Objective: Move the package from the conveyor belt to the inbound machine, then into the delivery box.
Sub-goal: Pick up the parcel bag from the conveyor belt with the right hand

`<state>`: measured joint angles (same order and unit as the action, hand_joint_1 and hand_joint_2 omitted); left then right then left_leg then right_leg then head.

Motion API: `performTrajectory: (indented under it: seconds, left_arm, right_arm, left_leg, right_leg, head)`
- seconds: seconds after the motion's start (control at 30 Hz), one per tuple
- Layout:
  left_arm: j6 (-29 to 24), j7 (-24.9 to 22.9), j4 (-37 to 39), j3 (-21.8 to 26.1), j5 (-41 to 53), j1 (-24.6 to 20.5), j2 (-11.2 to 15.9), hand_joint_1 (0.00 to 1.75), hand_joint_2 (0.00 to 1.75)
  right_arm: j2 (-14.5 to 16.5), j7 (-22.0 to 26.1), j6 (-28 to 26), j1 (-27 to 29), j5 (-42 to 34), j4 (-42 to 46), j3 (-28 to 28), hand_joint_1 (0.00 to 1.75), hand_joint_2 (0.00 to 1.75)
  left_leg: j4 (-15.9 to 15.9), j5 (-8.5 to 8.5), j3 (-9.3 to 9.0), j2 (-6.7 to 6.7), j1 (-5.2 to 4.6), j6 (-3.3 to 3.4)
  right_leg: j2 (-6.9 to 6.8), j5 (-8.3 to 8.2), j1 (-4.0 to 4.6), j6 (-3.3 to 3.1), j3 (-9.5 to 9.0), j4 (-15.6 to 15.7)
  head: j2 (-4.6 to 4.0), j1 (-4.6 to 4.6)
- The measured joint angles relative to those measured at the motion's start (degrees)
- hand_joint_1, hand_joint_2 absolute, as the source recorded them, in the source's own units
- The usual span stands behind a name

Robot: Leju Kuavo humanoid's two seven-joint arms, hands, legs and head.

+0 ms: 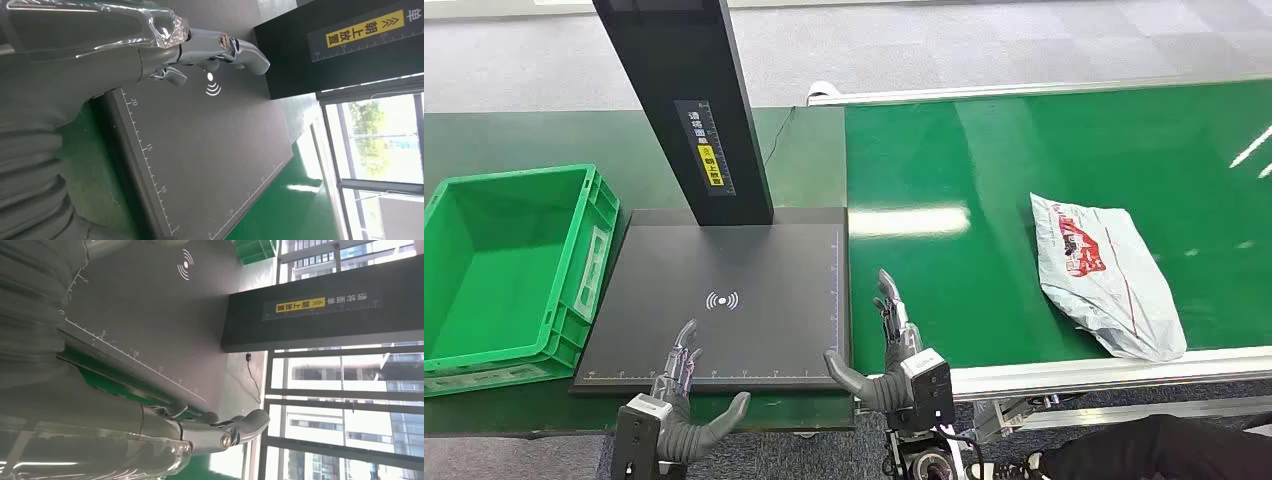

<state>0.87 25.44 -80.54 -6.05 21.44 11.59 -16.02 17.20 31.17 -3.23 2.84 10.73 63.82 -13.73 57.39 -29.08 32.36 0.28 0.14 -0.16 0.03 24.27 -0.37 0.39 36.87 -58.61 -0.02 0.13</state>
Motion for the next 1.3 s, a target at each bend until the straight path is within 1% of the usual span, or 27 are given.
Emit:
performTrajectory:
  seconds: [0.9, 1.0, 1.1, 1.2, 1.3]
  left_arm:
    - [0.00, -0.07, 0.00, -0.02, 0.00, 0.43, -0.02, 0.00, 1.75]
    - [0.00, -0.06, 0.03, -0.02, -0.01, 0.40, -0.01, 0.00, 1.75]
    - [0.14, 0.12, 0.34, -0.04, -0.22, 0.24, 0.01, 0.00, 1.75]
    - [0.45, 0.67, 0.89, -0.04, -0.88, -0.19, 0.02, 0.00, 1.75]
    - [0.95, 1.43, 2.00, -0.03, -1.84, -1.15, 0.08, 0.00, 1.75]
  right_arm:
    - [0.00, 0.05, -0.02, -0.21, -0.08, -1.28, 0.00, 0.00, 1.75]
    - [-0.02, 0.10, -0.82, -0.20, 0.51, -1.28, -0.01, 0.00, 1.75]
    - [-0.31, -1.16, -3.41, -0.17, 4.40, -0.60, -0.15, 0.00, 1.75]
    - [-1.30, -5.92, -6.36, -0.44, 13.46, 1.94, -0.25, 0.00, 1.75]
    - [-3.91, -11.07, -7.48, -3.32, 20.03, 3.42, 0.91, 0.00, 1.75]
  left_leg:
    - [0.00, 0.00, 0.01, 0.00, 0.00, 0.00]
    - [0.00, 0.00, 0.00, 0.00, 0.00, 0.00]
    - [0.00, 0.00, -0.01, 0.00, 0.00, 0.00]
    - [0.01, 0.00, -0.01, 0.01, 0.00, 0.00]
    - [0.01, 0.01, 0.00, 0.03, -0.03, 0.02]
  right_leg:
    - [0.00, 0.00, 0.00, 0.00, 0.00, 0.00]
    - [0.00, 0.00, 0.00, 0.00, 0.00, 0.00]
    - [0.00, 0.00, 0.00, 0.00, 0.01, 0.00]
    - [0.00, 0.00, 0.00, 0.00, 0.00, 0.01]
    - [0.01, -0.03, -0.03, 0.00, -0.03, 0.01]
  head:
    - [0.01, 0.00]
    - [0.00, 0.00]
    - [0.01, 0.01]
    - [0.02, 0.01]
    - [0.01, 0.00]
